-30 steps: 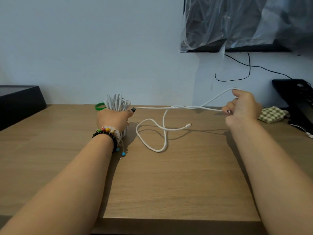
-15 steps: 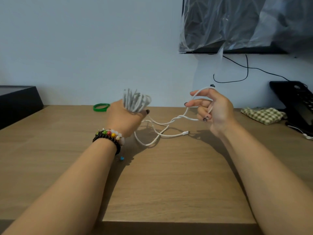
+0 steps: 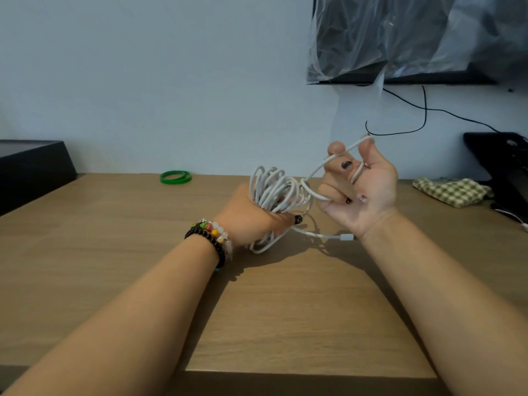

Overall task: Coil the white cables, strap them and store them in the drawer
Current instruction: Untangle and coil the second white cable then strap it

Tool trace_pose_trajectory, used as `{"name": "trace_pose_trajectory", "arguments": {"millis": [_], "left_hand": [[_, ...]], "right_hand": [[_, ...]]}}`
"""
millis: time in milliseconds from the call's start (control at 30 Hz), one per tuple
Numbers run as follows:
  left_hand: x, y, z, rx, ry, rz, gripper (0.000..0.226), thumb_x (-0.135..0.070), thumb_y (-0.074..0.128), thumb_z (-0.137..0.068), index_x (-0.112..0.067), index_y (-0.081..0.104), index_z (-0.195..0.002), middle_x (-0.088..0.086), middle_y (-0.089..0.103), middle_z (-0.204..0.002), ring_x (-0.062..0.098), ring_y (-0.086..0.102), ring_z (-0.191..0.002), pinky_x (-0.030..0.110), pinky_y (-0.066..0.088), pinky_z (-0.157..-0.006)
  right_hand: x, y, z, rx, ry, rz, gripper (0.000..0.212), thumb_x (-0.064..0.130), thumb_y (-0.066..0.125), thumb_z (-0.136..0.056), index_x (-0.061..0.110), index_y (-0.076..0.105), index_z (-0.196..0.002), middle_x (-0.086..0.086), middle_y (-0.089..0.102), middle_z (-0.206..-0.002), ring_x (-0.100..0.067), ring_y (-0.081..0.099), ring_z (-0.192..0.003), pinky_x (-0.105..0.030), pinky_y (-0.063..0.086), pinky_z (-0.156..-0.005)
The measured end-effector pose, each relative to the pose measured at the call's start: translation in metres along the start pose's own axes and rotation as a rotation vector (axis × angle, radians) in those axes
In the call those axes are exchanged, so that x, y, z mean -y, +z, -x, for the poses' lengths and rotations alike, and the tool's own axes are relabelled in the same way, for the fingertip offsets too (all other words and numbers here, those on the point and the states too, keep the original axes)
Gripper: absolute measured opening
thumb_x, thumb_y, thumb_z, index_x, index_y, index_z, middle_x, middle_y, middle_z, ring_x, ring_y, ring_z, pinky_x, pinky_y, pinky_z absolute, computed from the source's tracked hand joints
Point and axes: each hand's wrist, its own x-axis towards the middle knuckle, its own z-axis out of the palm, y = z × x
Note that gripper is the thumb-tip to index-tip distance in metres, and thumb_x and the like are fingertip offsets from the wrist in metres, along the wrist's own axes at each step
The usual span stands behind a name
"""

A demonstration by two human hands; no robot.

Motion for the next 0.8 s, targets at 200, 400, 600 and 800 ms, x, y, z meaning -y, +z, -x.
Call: {"name": "trace_pose_trajectory", "arguments": {"millis": [200,400,600,800], "left_hand": [[-0.004,0.003,0.006,0.031,-0.089,0.45,0.024,0.003,0.074,-0.071,-0.021,0.076,-0.067,0.021,0.071,-0.079,0.013,0.061,-0.047,0.025,0.055,-0.053],[-0.006,0.005,0.005,0.014,-0.169,0.638,0.017,0.003,0.071,-0.077,-0.012,0.075,-0.084,0.0,0.069,-0.061,0.009,0.058,-0.043,0.022,0.054,-0.048],[-0.003,-0.019,-0.002,-0.141,-0.21,0.863,0.034,-0.004,0.045,-0.095,-0.009,0.063,-0.123,-0.007,0.064,-0.057,0.004,0.047,-0.042,0.015,0.038,-0.04],[-0.006,-0.015,0.002,0.023,-0.141,0.758,0.026,0.003,0.056,-0.073,-0.018,0.071,-0.071,-0.003,0.066,-0.127,0.007,0.051,-0.047,0.018,0.045,-0.047]], "right_hand": [[-0.006,-0.005,-0.002,0.276,0.159,-0.304,0.077,0.061,0.024,-0.097,0.001,0.061,-0.067,-0.007,0.055,-0.046,-0.011,0.022,-0.032,-0.026,0.023,-0.035],[-0.009,-0.013,-0.007,0.324,0.21,-0.346,0.081,0.064,0.025,-0.095,-0.006,0.06,-0.074,-0.016,0.058,-0.052,-0.015,0.03,-0.036,-0.029,0.026,-0.04],[0.015,-0.009,-0.001,0.316,0.17,-0.334,0.059,0.047,0.036,-0.09,-0.007,0.058,-0.081,-0.022,0.06,-0.06,-0.016,0.032,-0.041,-0.03,0.023,-0.047],[0.004,-0.015,-0.006,0.352,0.323,-0.306,0.083,0.066,0.023,-0.093,-0.008,0.057,-0.083,-0.025,0.061,-0.059,-0.018,0.036,-0.042,-0.031,0.028,-0.048]]}}
